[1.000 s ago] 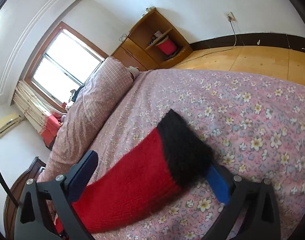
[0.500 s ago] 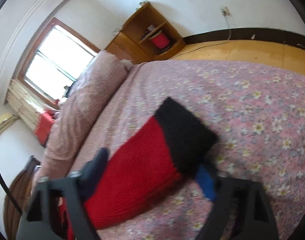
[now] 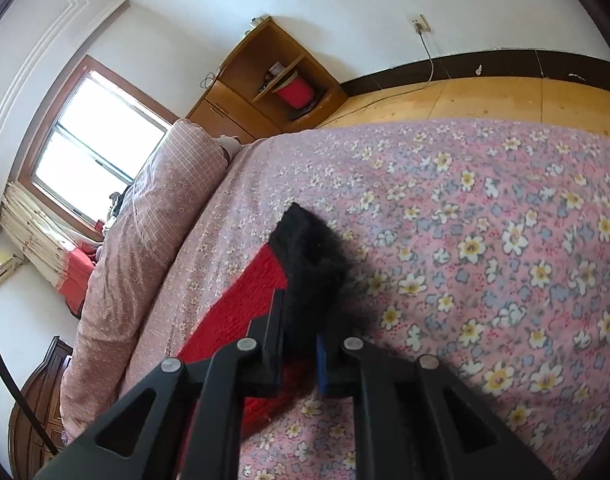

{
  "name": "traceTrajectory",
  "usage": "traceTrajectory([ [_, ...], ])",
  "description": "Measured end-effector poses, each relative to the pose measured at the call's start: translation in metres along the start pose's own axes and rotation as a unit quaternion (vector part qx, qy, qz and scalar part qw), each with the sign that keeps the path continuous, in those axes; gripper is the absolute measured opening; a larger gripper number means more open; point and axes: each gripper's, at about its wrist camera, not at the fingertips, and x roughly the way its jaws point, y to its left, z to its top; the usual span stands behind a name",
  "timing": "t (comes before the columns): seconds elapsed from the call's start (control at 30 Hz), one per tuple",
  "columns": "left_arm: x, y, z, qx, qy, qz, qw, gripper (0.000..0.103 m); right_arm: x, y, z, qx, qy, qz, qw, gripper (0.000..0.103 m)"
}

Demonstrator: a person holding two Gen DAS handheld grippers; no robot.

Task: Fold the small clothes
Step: 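Grasp the other black-cuffed sleeve end with the right gripper and lift it, then fold the held sleeve across the body with the right gripper and release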

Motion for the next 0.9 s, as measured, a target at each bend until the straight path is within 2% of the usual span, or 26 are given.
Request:
traceTrajectory([
  [0.07, 0.0, 0.0, 0.0, 0.0, 0.0, 0.0, 1.0, 0.041, -0.003, -0.001, 0.002, 0.007, -0.001, 0.002, 1.0, 0.012],
  [0.2, 0.0, 0.0, 0.0, 0.0, 0.0, 0.0, 1.0, 0.041, -0.014, 0.008, 0.003, 0.048, -0.015, 0.058, 0.997, 0.012],
  [0.3, 0.0, 0.0, 0.0, 0.0, 0.0, 0.0, 1.0, 0.041, -0.017, 0.028, 0.004, 0.043, -0.018, 0.071, 0.996, 0.012],
  [0.37, 0.0, 0.0, 0.0, 0.0, 0.0, 0.0, 1.0, 0.041, -0.016, 0.05, 0.002, 0.016, -0.015, 0.069, 0.997, 0.012],
  [0.6, -0.002, -0.001, 0.002, 0.003, 0.005, 0.002, 1.0, 0.041, -0.024, 0.149, -0.018, -0.095, -0.002, 0.122, 0.988, 0.012],
  [0.67, -0.009, 0.0, 0.005, 0.008, 0.014, -0.02, 0.9997, 0.041, -0.025, 0.174, -0.025, -0.109, -0.001, 0.138, 0.984, 0.011],
  [0.73, -0.032, 0.006, 0.01, 0.009, 0.013, -0.05, 0.9986, 0.041, -0.026, 0.206, -0.035, -0.128, -0.001, 0.159, 0.979, 0.011],
  [0.8, -0.059, 0.017, 0.016, 0.007, 0.001, -0.064, 0.9979, 0.041, -0.031, 0.237, -0.048, -0.148, -0.001, 0.18, 0.972, 0.011],
  [0.9, -0.1, 0.046, 0.028, 0.018, -0.002, -0.05, 0.9986, 0.042, -0.033, 0.282, -0.069, -0.183, 0.003, 0.197, 0.963, 0.011],
])
